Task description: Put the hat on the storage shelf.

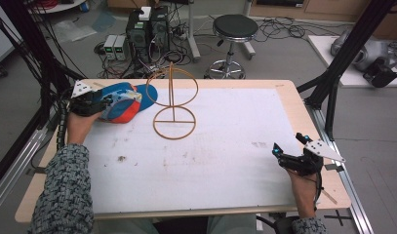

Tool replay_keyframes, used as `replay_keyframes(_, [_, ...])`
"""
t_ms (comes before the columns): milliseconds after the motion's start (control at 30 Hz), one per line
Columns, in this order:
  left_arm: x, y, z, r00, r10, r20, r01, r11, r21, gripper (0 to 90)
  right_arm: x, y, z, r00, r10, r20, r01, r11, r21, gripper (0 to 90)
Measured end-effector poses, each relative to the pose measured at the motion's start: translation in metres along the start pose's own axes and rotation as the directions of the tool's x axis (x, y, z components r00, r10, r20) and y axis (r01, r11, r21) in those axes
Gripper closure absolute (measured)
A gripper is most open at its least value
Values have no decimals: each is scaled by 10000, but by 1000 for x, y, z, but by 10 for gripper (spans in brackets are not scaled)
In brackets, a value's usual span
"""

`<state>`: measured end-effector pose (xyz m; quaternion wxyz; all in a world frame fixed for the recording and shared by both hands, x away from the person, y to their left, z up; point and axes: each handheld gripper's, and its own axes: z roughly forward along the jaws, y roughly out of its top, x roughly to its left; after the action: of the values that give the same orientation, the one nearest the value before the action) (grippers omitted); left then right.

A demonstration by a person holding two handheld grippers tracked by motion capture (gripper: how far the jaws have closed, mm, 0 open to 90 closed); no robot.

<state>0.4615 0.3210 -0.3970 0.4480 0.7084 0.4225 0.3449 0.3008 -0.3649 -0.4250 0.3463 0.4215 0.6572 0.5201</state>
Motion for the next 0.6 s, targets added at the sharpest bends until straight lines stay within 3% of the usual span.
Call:
replay_keyframes(33, [0,0,0,10000,62,18,-62,10000,35,591,0,0,0,10000,-33,13,33,10000,2,36])
replay_keyframes(100, [-2,0,1,9998,217,15,-217,9996,160,624,0,0,0,10000,-1,13,1,10000,8,36])
replay_keyframes(133, [-3,0,1,9998,186,50,-187,9997,184,693,0,0,0,10000,-4,14,4,10000,7,36])
replay_keyframes(167, [-3,1,0,9999,141,92,-143,9997,204,693,0,0,0,10000,-4,14,4,10000,7,36])
replay_keyframes(200, [-5,2,0,9996,251,135,-254,9994,223,776,0,0,0,10000,-21,17,21,10000,14,36])
replay_keyframes(233, [-5,2,0,9996,251,135,-254,9994,223,798,0,0,0,10000,-21,17,21,10000,14,36])
replay_keyframes(467, [-8,12,0,9985,-26,550,6,9994,359,866,0,0,0,10000,-35,7,35,10000,-1,36])
replay_keyframes(600, [-11,26,-1,9964,-231,813,204,9992,330,868,-1,0,1,10000,-18,16,18,10000,29,36])
